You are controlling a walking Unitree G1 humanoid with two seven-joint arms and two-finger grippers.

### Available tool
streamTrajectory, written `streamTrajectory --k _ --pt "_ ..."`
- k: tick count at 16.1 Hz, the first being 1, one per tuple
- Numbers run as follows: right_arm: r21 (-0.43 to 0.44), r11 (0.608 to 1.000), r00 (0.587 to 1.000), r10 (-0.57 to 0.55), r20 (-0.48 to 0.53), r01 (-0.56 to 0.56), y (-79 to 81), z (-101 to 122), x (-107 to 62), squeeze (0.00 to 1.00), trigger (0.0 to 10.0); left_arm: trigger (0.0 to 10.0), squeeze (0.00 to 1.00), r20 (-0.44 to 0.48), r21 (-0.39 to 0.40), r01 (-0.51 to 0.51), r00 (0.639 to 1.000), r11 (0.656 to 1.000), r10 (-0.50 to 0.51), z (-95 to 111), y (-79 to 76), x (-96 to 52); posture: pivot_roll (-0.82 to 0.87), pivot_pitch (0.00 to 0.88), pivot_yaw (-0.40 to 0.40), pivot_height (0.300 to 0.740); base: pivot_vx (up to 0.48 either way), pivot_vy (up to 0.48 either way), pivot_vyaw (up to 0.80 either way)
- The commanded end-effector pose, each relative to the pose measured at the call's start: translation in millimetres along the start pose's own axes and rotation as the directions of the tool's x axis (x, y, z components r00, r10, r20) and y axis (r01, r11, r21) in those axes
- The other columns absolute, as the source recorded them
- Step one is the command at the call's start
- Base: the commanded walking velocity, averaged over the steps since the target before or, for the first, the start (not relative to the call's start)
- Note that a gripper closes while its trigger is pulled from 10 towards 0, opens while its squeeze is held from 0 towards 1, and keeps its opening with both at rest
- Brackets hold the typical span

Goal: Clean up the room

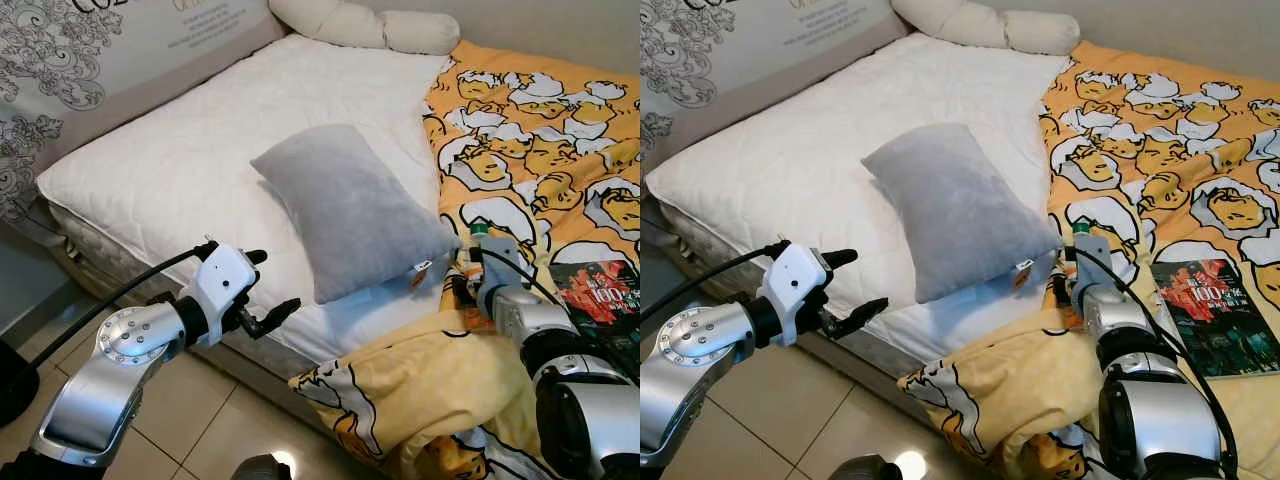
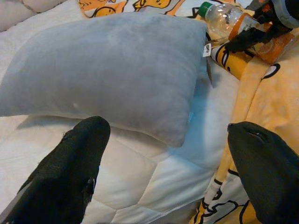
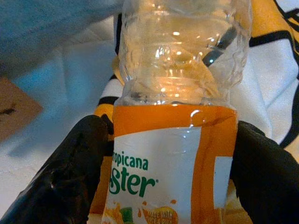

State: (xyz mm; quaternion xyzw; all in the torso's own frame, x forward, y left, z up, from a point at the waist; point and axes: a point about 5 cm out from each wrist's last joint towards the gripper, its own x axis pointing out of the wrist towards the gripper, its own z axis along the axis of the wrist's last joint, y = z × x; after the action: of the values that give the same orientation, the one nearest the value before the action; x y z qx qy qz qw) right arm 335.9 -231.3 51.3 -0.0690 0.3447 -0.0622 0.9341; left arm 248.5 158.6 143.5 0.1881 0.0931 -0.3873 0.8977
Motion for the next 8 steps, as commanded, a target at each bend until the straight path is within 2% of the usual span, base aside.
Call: streamTrajectory --k 1,2,3,4,6,7,8 --pt "-0.028 1.000 1.000 0.007 -0.006 -0.007 3.7 -1.9 -0.8 0.00 10.0 10.0 0.26 -0.001 0.013 0.004 1.000 1.000 -0.003 2.4 1.0 -2.4 0.11 0.073 0.015 0.740 0.000 0.000 0.00" --pt "-0.012 1.000 1.000 0.011 0.003 -0.011 4.7 -1.5 -2.3 0.00 10.0 10.0 0.26 -0.002 0.011 0.009 1.000 1.000 -0.009 2.1 0.2 -2.3 0.11 0.073 0.013 0.740 0.000 0.000 0.00" --pt "0.007 1.000 1.000 0.010 0.017 -0.010 3.9 0.3 -4.6 0.89 10.0 10.0 0.25 0.000 0.009 0.018 1.000 1.000 -0.018 2.3 -0.8 -1.7 0.11 0.073 0.012 0.740 0.000 0.000 0.00" --pt "0.019 1.000 0.999 0.015 0.029 -0.015 3.5 2.4 -7.2 1.00 10.0 10.0 0.26 0.000 0.008 0.022 1.000 1.000 -0.022 2.2 -1.3 -1.2 0.11 0.072 0.012 0.740 0.000 0.000 0.00" --pt "0.014 0.999 0.999 0.038 0.022 -0.038 5.7 4.0 -10.8 1.00 10.0 10.0 0.26 -0.003 0.006 0.036 0.999 0.999 -0.036 1.5 -3.0 -0.7 0.10 0.068 0.008 0.740 0.000 0.000 0.00" --pt "0.014 0.999 0.999 0.051 0.016 -0.051 7.0 4.1 -12.7 0.94 10.0 10.0 0.26 -0.005 0.006 0.044 0.999 0.999 -0.044 1.0 -4.0 -0.7 0.10 0.066 0.003 0.740 0.000 0.000 0.00" --pt "0.019 0.997 0.997 0.075 0.003 -0.075 9.7 2.4 -15.0 0.00 10.0 10.0 0.26 -0.009 0.008 0.051 0.999 0.999 -0.051 0.5 -4.7 -0.9 0.10 0.060 -0.001 0.740 0.000 0.000 0.00"
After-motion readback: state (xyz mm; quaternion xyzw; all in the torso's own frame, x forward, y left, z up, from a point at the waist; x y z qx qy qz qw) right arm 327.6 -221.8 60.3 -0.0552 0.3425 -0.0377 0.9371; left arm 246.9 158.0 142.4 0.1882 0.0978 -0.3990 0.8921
